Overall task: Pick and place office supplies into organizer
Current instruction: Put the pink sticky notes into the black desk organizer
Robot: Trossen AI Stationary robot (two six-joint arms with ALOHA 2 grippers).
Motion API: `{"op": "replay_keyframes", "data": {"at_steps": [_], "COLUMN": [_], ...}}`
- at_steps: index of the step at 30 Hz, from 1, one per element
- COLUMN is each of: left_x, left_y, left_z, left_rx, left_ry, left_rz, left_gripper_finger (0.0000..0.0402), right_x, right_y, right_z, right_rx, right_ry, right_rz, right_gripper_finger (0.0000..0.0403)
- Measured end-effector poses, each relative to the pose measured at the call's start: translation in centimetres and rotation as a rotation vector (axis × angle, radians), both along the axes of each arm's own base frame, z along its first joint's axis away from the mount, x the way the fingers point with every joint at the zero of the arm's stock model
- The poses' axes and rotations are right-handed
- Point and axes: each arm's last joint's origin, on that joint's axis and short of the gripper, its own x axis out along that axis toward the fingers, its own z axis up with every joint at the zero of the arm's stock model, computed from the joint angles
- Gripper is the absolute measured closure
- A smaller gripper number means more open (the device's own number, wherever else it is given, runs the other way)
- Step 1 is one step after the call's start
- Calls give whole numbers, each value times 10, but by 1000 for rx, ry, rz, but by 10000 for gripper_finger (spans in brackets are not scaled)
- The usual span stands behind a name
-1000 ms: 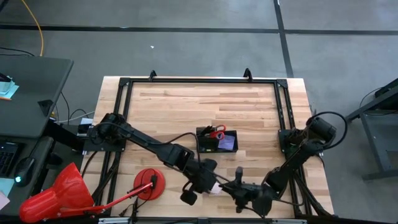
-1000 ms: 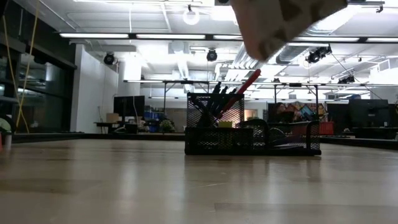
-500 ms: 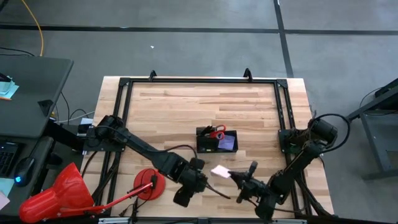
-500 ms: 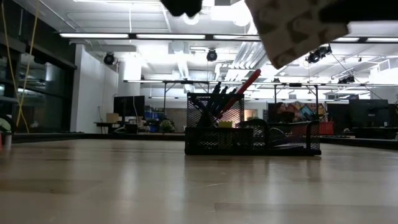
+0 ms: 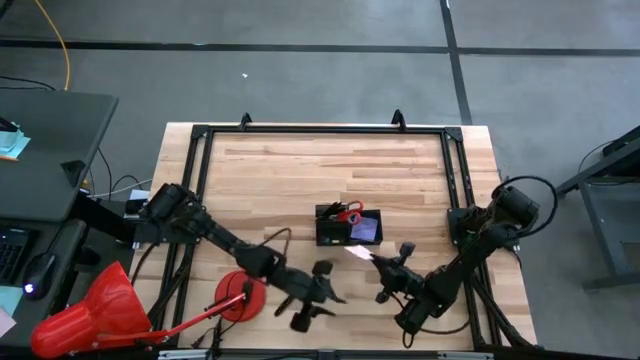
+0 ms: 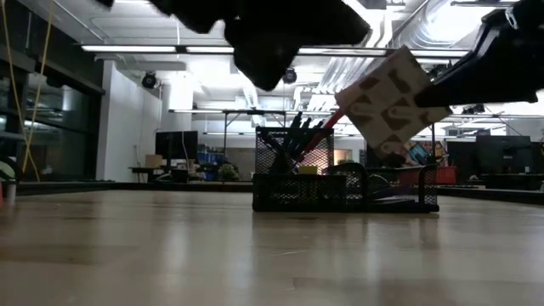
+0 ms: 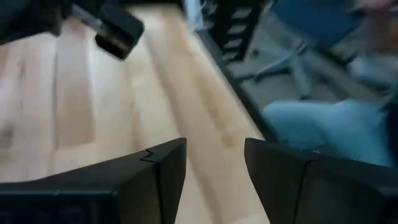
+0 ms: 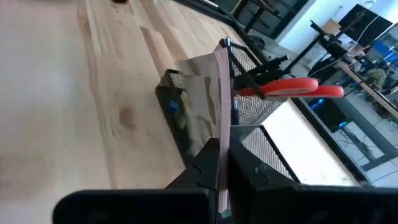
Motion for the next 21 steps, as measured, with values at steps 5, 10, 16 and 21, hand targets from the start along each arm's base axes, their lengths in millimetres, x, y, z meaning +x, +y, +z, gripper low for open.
{"op": "replay_keyframes", "data": {"at_steps": [5, 10, 16, 21], "left_x": [-29, -66, -107, -115], "left_y": [8, 27, 41, 44], "left_z": [-10, -13, -11, -17], "left_rx": [-129, -222, -299, -302], "left_ry": [-158, -343, -542, -535], "left_rz": [-74, -103, -178, -168], "left_gripper_finger": [256, 256, 257, 257], "right_x": [18, 29, 32, 39], "right_y": [-11, -22, -40, -58], "right_z": [12, 25, 45, 42], "right_rx": [-41, -55, -2, 95], "right_ry": [68, 162, 294, 453], "right_rz": [-45, -92, -216, -277], "right_gripper_finger": [403, 403, 403, 403]}}
